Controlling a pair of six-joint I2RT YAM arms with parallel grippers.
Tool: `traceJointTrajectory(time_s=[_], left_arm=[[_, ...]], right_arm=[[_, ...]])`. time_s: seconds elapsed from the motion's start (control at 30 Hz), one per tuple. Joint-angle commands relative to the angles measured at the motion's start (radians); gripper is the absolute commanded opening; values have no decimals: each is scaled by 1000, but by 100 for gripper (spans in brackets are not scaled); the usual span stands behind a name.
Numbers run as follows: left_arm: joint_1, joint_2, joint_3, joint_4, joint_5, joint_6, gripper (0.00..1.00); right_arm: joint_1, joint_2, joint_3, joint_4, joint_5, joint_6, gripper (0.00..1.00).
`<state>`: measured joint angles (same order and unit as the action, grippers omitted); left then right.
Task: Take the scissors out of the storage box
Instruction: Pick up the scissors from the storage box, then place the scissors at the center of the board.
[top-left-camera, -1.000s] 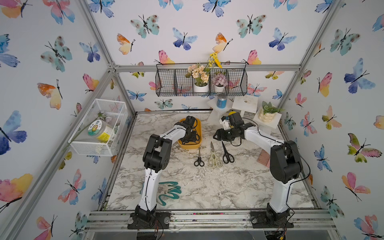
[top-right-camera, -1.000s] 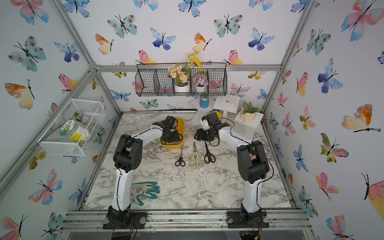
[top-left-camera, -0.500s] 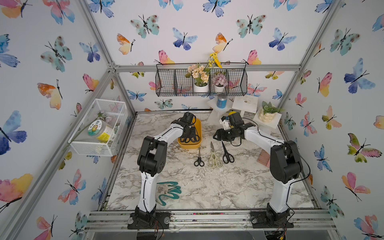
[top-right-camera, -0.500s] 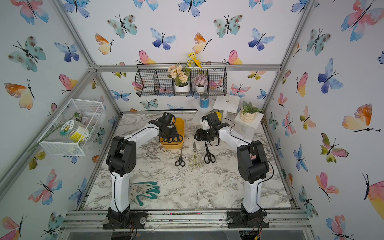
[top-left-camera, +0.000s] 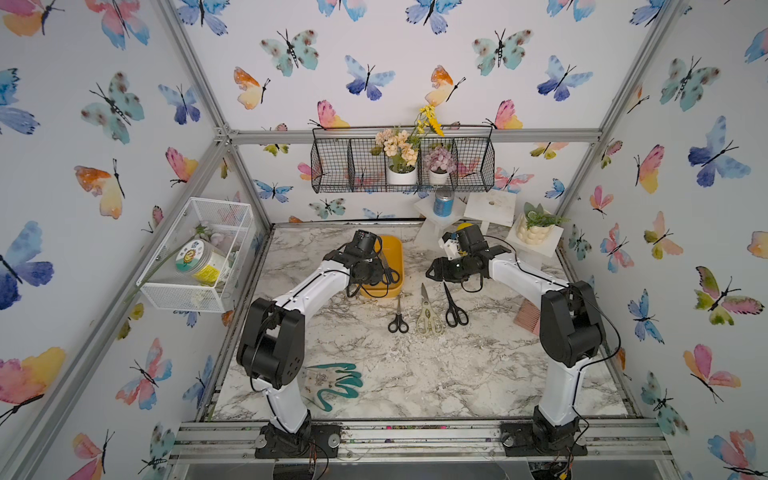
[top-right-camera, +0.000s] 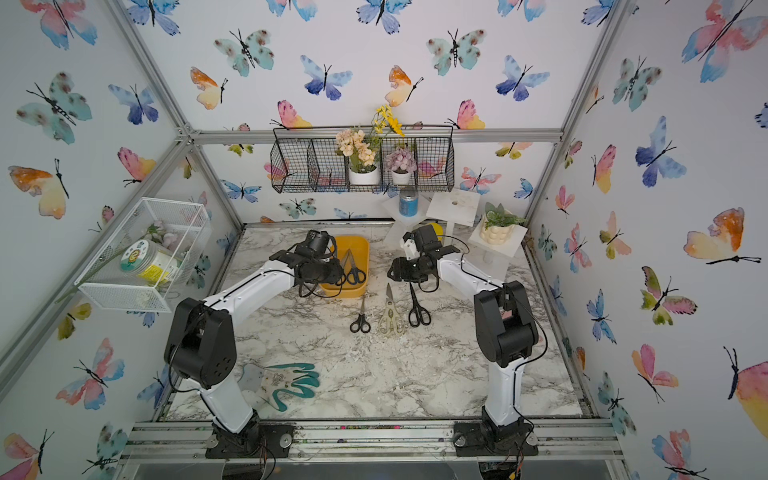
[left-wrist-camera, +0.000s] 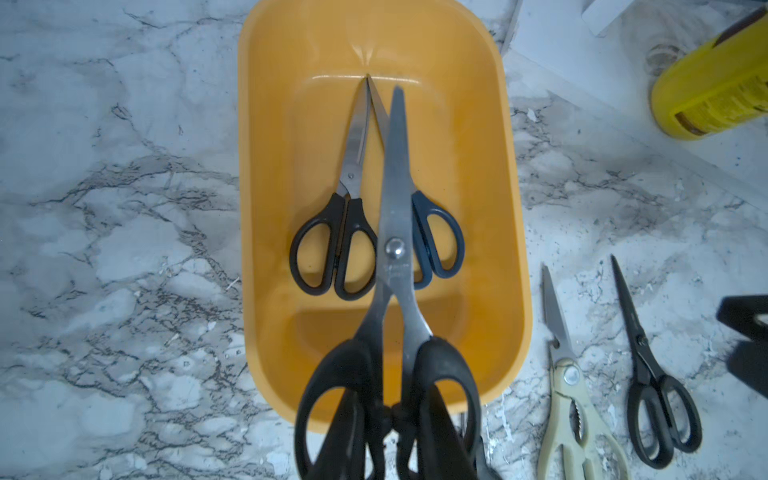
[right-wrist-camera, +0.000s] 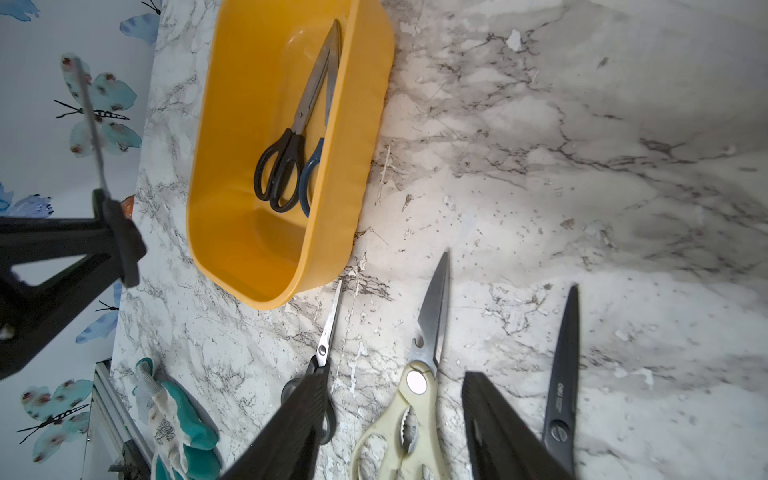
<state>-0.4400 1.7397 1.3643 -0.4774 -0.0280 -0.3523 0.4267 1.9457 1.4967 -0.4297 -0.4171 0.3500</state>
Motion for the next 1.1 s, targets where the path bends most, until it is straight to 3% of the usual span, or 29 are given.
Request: traceJointTrajectory(time_s=[0.0, 0.27, 0.5, 0.73, 1.07], left_arm=[[-31, -128, -97, -1, -21, -32, 8], [-118, -342, -350, -1, -43, -153, 8], [-197, -429, -501, -12, -49, -237, 9], [-226, -385, -596, 51, -45, -278, 9], [-218, -189, -506, 128, -60, -257, 9]], right_arm=[[4, -23, -7, 2, -24, -11, 58], [6, -10, -1, 2, -32, -20, 58], [8, -7, -3, 3, -38, -26, 58], [9, -11, -2, -2, -38, -32, 58], [9, -31, -16, -12, -34, -40, 58]])
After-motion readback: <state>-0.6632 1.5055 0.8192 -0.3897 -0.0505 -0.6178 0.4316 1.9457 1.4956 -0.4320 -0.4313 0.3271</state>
